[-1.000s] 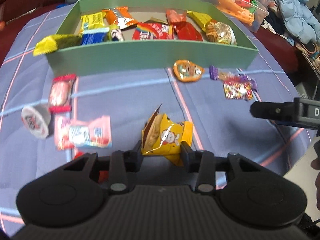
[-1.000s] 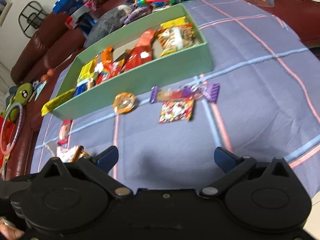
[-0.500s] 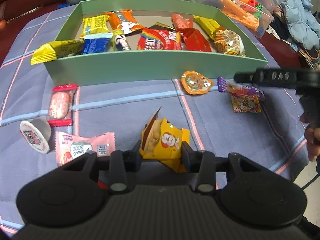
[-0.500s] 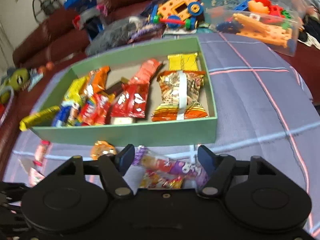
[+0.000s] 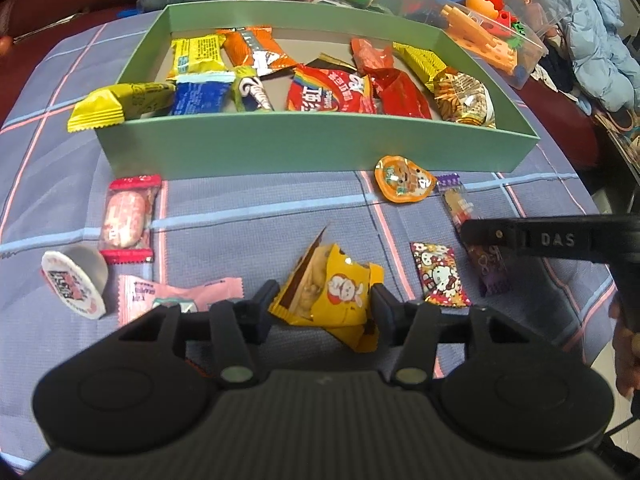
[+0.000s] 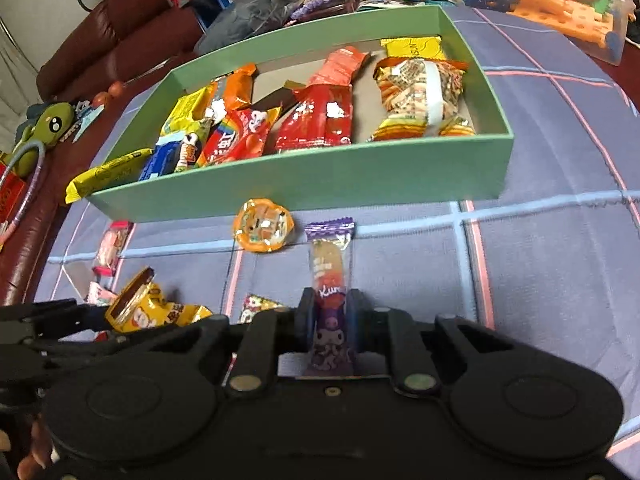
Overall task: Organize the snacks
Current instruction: 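Carry the yellow pack and purple candy stick into the green tray, open grippers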
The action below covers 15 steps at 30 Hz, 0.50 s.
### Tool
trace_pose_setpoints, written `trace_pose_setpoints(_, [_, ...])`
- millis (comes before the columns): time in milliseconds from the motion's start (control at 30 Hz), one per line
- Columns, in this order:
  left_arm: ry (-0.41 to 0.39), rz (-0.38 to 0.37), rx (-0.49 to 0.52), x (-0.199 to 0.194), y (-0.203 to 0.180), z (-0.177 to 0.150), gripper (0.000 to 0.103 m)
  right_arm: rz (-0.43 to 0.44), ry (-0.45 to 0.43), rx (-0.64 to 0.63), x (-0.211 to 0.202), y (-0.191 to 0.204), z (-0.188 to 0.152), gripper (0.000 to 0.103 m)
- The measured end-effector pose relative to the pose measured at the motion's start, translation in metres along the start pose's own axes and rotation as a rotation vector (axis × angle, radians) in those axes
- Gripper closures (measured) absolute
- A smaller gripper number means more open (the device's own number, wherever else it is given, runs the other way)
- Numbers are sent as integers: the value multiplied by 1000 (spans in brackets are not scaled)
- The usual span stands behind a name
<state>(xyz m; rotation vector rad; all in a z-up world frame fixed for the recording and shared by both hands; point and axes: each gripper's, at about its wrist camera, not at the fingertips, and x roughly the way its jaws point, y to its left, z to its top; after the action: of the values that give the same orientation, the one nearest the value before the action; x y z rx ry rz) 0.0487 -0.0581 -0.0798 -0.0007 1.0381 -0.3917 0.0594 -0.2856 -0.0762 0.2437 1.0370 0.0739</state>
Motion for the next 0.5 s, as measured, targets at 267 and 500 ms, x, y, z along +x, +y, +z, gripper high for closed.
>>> trace_pose_setpoints(267, [-17, 5, 16, -5, -5, -1, 74, -91, -61, -133, 8, 24, -4, 89])
trace_pose_setpoints(500, [-42, -36, -1, -25, -5, 10, 74, 18, -64, 19, -21, 4, 1, 90])
